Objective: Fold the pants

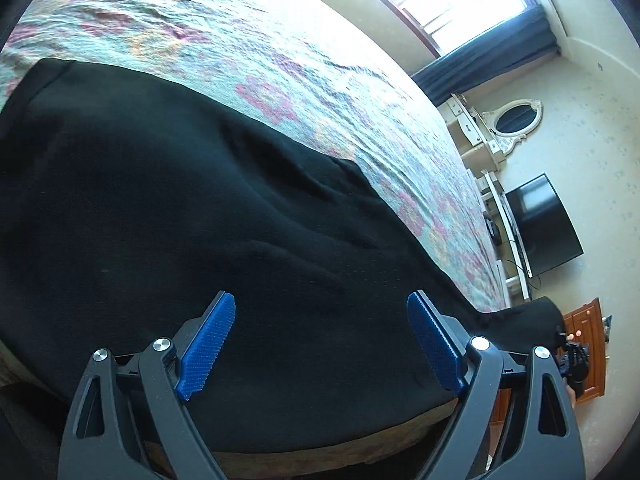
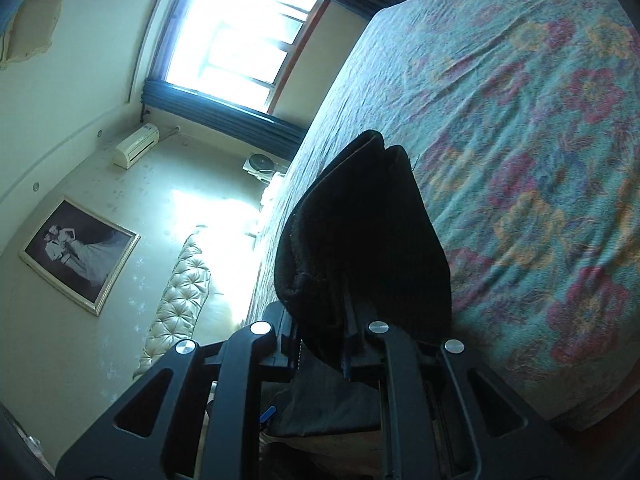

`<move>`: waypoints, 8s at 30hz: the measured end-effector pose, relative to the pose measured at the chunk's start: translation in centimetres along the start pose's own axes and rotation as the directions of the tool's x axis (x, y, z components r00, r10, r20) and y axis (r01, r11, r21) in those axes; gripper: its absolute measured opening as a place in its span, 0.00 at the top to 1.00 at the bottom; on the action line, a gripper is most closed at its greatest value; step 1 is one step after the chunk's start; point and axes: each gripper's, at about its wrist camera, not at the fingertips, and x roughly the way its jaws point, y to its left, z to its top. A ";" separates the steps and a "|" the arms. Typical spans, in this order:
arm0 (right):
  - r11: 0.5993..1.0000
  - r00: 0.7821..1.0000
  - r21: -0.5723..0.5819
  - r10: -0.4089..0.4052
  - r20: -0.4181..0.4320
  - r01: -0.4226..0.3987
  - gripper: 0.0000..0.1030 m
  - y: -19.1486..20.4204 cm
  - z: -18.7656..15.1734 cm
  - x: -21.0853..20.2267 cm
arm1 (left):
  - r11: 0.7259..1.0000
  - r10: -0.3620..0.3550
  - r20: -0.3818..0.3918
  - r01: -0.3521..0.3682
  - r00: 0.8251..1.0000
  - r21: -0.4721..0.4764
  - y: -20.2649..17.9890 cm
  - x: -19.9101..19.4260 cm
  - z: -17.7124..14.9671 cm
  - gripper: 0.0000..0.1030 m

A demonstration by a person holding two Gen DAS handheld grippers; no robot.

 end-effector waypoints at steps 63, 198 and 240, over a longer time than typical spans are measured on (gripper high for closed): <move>0.489 0.782 -0.860 -0.589 -0.204 0.144 0.83 10.5 -26.1 25.3 | 0.996 -0.078 0.039 0.080 0.996 -0.048 2.6 -2.1 0.5 0.16; 0.989 0.885 -0.150 -0.068 -0.462 -0.003 0.13 6.3 -18.7 21.5 | 0.972 0.226 0.185 -0.234 0.956 0.020 -0.2 -0.6 2.0 0.28; 0.994 0.895 -0.038 -0.111 -0.433 0.105 0.89 0.6 -10.2 12.7 | 0.995 0.017 -0.055 -0.012 0.998 0.103 -4.4 5.1 -3.3 0.26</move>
